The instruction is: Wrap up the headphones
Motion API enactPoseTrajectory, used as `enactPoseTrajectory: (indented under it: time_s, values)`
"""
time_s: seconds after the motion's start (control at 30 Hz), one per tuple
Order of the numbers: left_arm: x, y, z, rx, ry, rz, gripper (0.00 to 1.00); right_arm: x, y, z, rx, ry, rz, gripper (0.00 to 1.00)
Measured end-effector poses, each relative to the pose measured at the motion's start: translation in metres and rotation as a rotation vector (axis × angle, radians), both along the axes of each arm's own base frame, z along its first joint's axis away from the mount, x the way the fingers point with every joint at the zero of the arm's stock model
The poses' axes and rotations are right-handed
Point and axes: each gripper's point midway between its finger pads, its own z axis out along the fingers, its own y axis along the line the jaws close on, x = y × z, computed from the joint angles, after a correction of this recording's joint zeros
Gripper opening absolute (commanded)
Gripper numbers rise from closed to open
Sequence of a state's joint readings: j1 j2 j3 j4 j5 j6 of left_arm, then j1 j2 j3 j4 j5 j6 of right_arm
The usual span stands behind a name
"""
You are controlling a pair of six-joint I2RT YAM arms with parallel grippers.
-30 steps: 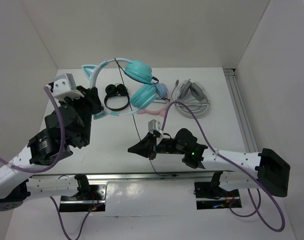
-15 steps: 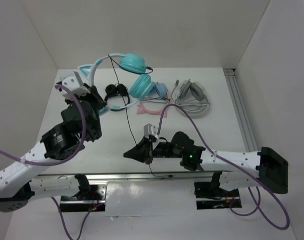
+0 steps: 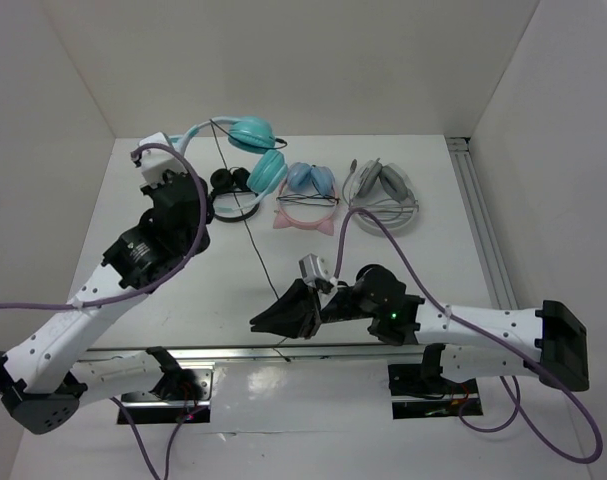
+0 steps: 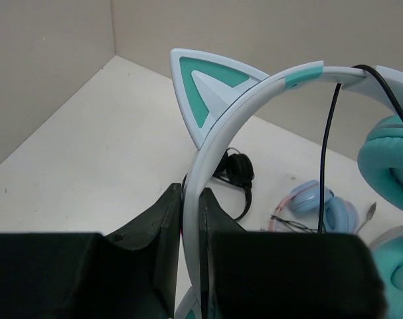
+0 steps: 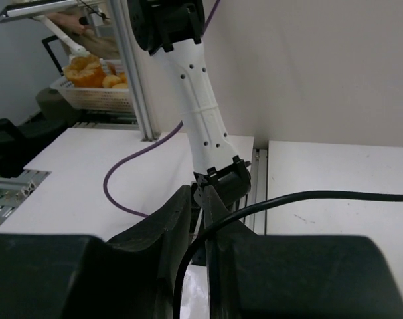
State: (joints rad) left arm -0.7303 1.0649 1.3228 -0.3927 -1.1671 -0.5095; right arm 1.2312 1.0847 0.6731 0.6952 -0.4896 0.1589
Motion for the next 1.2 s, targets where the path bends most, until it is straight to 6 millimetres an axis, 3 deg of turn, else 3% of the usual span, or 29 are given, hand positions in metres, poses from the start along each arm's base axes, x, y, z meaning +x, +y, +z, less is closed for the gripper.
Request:
enactPoseTrajectory:
  time_s: [0.4, 0.6, 0.8, 0.83, 0.87, 0.9, 1.07, 1.2]
  values:
    - [0.028, 0.013, -0.079, 0.018, 0.200, -0.001, 0.00, -0.012, -0.010, 0.014, -0.002, -0.012, 0.031, 0.25]
    - [0.036, 0.031, -0.100, -0.008, 0.254, 0.030, 0.00, -0.012, -0.019, 0.024, -0.008, -0.032, 0.004, 0.27]
    - [0.041, 0.033, -0.109, -0.024, 0.279, 0.021, 0.00, -0.009, -0.028, 0.030, -0.016, -0.043, -0.032, 0.27]
    - [0.042, 0.033, -0.111, -0.027, 0.283, 0.022, 0.00, -0.008, -0.028, 0.030, -0.021, -0.044, -0.035, 0.24]
    - [0.043, 0.033, -0.113, -0.028, 0.289, 0.023, 0.00, -0.008, -0.028, 0.031, -0.027, -0.046, -0.040, 0.07]
    - [0.045, 0.033, -0.116, -0.028, 0.296, 0.023, 0.00, -0.006, -0.028, 0.030, -0.034, -0.049, -0.047, 0.01]
    - [0.050, 0.027, -0.128, -0.008, 0.341, 0.001, 0.00, 0.000, -0.028, 0.029, -0.092, -0.063, -0.084, 0.00]
    - [0.054, 0.013, -0.137, 0.045, 0.434, -0.069, 0.00, 0.010, -0.028, 0.051, -0.141, -0.113, -0.130, 0.00]
